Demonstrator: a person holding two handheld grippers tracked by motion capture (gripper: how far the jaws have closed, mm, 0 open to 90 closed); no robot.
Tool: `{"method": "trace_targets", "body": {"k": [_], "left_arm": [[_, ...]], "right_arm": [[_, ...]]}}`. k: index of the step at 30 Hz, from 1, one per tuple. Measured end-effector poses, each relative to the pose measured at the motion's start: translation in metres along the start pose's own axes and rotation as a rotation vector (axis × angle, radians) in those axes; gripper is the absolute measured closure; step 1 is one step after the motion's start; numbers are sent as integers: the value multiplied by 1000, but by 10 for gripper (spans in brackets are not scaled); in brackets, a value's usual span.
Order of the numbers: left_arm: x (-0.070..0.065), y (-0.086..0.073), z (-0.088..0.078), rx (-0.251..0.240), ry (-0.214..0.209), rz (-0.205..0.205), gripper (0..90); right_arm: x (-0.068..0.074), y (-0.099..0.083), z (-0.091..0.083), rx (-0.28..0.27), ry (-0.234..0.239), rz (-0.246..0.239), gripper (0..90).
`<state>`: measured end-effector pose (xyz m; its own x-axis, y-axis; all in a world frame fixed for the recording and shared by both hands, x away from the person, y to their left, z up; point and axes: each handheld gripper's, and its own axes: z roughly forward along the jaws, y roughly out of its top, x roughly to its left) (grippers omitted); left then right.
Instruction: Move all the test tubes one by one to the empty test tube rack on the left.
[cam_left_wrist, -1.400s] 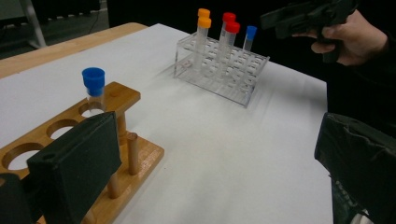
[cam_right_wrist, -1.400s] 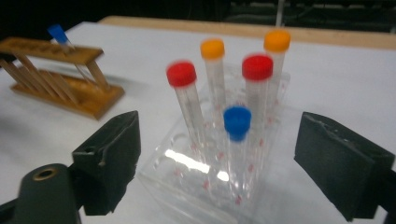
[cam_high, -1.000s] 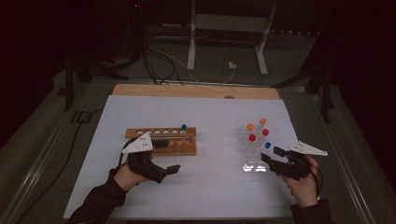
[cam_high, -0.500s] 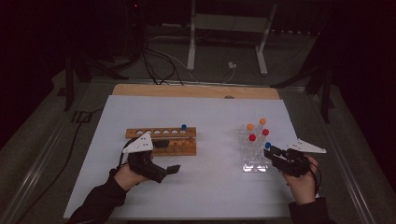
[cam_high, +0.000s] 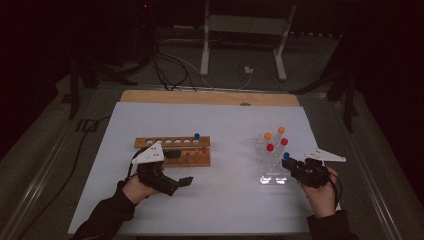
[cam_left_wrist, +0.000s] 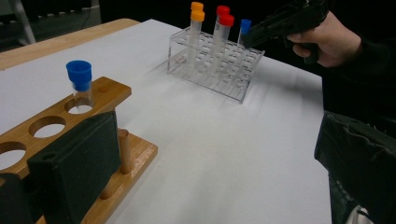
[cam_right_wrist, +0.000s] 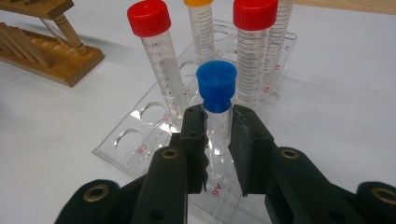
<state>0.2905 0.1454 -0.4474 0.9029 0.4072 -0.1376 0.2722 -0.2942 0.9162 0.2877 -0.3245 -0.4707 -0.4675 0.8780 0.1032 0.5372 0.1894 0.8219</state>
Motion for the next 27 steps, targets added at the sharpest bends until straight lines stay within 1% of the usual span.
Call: {"method": "trace_targets", "body": {"k": [6,10,13,14,17,22,27], "left_arm": [[1,0,0,0,-1,-5,12],[1,0,-1,-2,-4,-9,12],[2,1,-1,-1,-9,-11,12],[1,1,-1,1,-6,-9,12],[1,1,-1,2,-5,-7,12],[1,1,-1,2,-9,-3,12],[0,2,-2,3,-9,0,12]], "right_arm": [[1,1,-2,-5,-14,-6,768],[0,5,-8,-30,-11,-2,769],[1,9,-14,-49,-13,-15,769],[2,11,-16,-58,-7,-15,769],[5,16,-23,-89,-13,-39,770],[8,22,-32,-101,-23,-66,770],[15,31,-46,-143,-41,-103,770]]}}
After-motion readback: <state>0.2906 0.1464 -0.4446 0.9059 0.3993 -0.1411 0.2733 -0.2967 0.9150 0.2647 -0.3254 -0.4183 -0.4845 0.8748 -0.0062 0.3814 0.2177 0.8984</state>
